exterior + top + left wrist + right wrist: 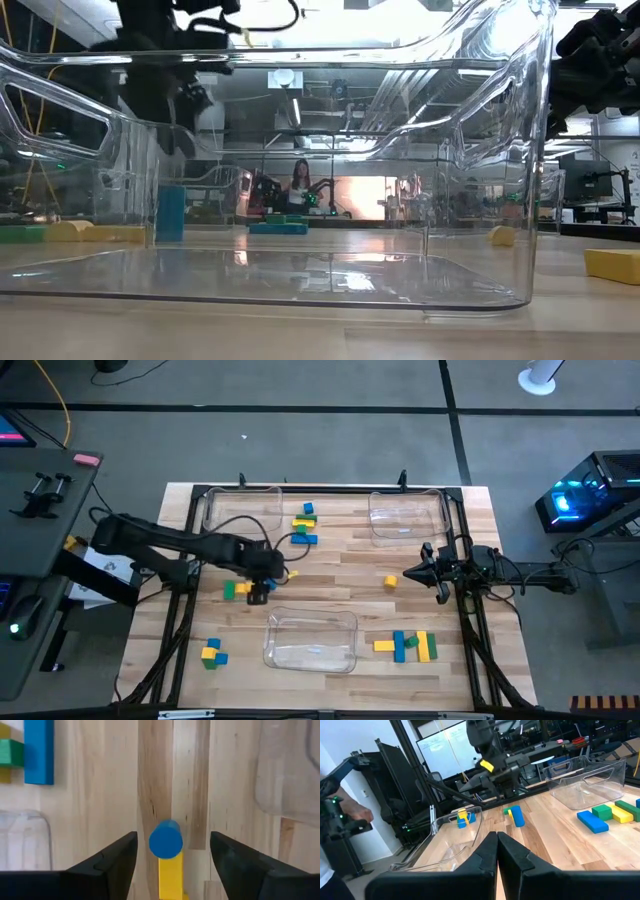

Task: Sort blocks
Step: Put the blue block into the left transparent bin

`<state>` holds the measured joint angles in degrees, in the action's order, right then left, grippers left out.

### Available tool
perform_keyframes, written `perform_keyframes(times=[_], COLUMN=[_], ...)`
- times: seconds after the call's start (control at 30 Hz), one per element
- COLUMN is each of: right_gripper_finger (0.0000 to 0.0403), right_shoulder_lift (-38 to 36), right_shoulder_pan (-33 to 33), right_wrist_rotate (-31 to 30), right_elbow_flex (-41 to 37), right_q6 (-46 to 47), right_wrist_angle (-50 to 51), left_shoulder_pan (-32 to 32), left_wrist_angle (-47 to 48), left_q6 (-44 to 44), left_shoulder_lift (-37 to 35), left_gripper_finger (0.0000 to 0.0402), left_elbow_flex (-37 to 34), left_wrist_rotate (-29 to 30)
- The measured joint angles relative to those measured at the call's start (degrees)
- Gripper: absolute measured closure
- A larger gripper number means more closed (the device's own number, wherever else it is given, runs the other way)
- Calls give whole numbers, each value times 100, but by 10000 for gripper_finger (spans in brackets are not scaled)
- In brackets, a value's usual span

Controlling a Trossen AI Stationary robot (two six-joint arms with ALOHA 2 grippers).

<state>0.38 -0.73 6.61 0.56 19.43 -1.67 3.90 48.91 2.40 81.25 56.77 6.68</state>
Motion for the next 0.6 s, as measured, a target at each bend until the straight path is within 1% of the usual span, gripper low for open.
perform_keyframes(times=[0.2, 0.37, 0.5, 0.6], right_gripper_finger=[398, 398, 398, 398], right_shoulder_lift=[-2, -2, 0, 0], right_shoulder_pan=[-2, -2, 0, -2], right_wrist_rotate=[0, 0, 0, 0], right_elbow_flex=[0, 2, 1, 0], right_q6=[-1, 1, -1, 0], right_wrist_angle=[0, 0, 0, 0], left_shoulder_pan=[-4, -61, -118, -174], left_wrist_angle=[72, 18, -4, -285], left_q6=[-5, -152, -261, -258], left_shoulder_lift=[295, 469, 555, 558], left_gripper_finger=[158, 158, 158, 158], left_elbow_flex=[0, -14, -188, -378], left_wrist_rotate=[-5, 164, 157, 153])
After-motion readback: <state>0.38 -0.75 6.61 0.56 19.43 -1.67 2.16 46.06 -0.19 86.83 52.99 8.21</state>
